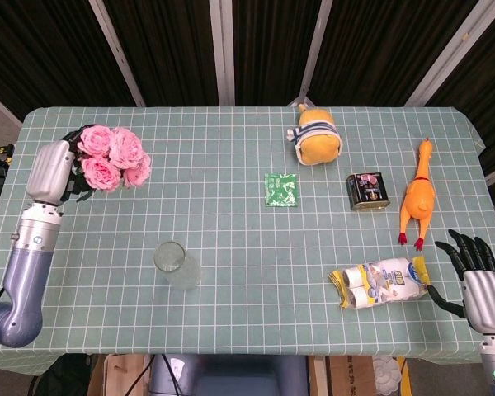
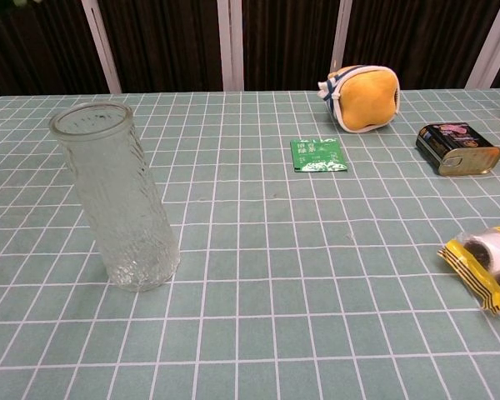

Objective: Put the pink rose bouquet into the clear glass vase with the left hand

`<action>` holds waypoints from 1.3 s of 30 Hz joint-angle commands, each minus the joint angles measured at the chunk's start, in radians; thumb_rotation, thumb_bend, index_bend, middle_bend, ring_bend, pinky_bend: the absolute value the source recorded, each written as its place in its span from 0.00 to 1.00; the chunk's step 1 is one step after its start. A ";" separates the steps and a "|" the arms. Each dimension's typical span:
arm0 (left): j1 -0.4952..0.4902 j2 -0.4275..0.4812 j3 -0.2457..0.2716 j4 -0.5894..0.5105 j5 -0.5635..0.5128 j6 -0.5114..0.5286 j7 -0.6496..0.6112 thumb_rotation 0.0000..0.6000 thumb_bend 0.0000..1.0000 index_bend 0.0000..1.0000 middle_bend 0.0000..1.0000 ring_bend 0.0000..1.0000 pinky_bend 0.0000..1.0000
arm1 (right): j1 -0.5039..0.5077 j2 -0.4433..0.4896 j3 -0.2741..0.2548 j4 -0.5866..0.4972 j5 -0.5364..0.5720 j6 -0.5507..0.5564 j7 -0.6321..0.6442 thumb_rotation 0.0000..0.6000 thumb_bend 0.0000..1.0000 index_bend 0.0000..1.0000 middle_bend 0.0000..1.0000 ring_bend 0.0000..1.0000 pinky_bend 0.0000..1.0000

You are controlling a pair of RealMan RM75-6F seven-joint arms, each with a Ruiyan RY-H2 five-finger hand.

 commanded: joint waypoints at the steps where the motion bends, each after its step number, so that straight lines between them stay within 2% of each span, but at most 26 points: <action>1: 0.121 0.150 -0.082 -0.206 0.164 0.083 -0.292 1.00 0.45 0.31 0.42 0.32 0.44 | 0.000 0.000 -0.001 0.000 -0.003 0.001 0.002 1.00 0.28 0.21 0.09 0.08 0.00; 6: 0.174 0.237 -0.112 -0.343 0.222 0.098 -0.457 1.00 0.45 0.31 0.43 0.32 0.44 | 0.001 -0.001 -0.002 0.002 -0.003 -0.001 0.009 1.00 0.28 0.21 0.09 0.08 0.00; 10: 0.202 0.246 -0.126 -0.429 0.253 0.127 -0.579 1.00 0.45 0.31 0.43 0.32 0.44 | 0.001 0.000 -0.001 0.002 -0.004 0.000 0.015 1.00 0.28 0.21 0.09 0.08 0.00; 14: 0.207 0.242 -0.109 -0.465 0.275 0.098 -0.658 1.00 0.45 0.31 0.43 0.32 0.44 | -0.001 0.002 -0.001 0.002 -0.004 0.004 0.019 1.00 0.28 0.21 0.09 0.08 0.00; 21: 0.182 0.200 -0.082 -0.470 0.298 0.057 -0.678 1.00 0.44 0.31 0.40 0.32 0.44 | -0.001 0.005 0.002 0.006 0.005 0.001 0.028 1.00 0.28 0.21 0.09 0.08 0.00; 24: 0.163 0.161 -0.049 -0.477 0.324 0.015 -0.700 1.00 0.44 0.31 0.41 0.32 0.44 | -0.003 0.006 0.002 0.007 0.003 0.004 0.035 1.00 0.28 0.21 0.09 0.08 0.00; 39: 0.153 0.097 -0.010 -0.435 0.309 -0.006 -0.720 1.00 0.44 0.31 0.41 0.32 0.44 | -0.006 0.012 0.007 0.016 0.009 0.010 0.064 1.00 0.28 0.21 0.09 0.08 0.00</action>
